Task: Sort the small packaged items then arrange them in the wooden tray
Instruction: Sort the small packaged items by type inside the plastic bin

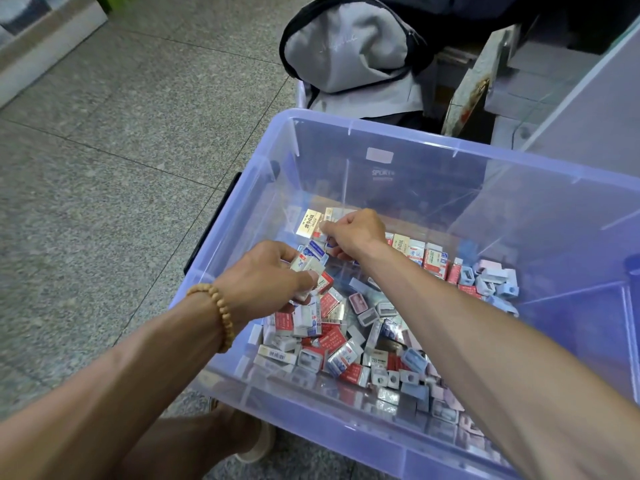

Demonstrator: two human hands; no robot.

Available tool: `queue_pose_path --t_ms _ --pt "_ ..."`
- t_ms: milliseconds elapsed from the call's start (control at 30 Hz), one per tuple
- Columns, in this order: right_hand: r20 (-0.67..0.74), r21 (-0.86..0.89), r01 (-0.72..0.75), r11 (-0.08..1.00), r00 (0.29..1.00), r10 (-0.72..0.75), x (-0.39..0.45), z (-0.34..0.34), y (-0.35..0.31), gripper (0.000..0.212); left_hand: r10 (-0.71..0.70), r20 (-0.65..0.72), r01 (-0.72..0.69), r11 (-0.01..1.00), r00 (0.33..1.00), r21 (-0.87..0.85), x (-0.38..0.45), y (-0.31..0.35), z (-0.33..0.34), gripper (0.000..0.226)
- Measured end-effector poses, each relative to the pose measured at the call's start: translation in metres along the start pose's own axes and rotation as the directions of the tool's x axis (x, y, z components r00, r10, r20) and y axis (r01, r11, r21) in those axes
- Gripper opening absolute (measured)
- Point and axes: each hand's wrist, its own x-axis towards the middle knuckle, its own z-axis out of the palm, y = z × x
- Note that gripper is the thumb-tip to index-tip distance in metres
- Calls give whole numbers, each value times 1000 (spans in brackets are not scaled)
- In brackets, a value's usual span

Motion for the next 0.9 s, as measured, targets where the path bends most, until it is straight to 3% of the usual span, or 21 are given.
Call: queue_pose_path --t_ms 233,400,500,600,667,767,867,900 --pt "-97 -226 46 973 993 -69 7 -6 3 27 1 4 -1 1000 1000 20 0 -1 -1 14" --pt "-62 -248 98 964 991 -116 15 5 2 17 6 1 -6 999 1000 40 -2 1 1 16" --pt "-13 -273 145 951 988 -154 12 0 1 26 11 6 -12 999 1000 49 0 4 2 18" --pt "96 -69 153 986 985 -146 -15 -16 -2 34 11 12 -12 999 1000 38 1 6 3 18" --pt "233 164 52 985 968 -90 -40 -32 -4 39 16 -1 -16 999 1000 37 3 9 6 17" --pt "485 355 -128 926 872 -65 -69 -56 2 35 33 -36 -31 997 999 66 7 13 11 18" --pt "511 452 -164 877 853 -104 -80 -69 15 4 44 0 -44 995 999 87 10 19 18 29" --pt "490 479 -177 860 867 -95 -80 -71 20 8 44 16 -46 995 999 88 11 22 21 30"
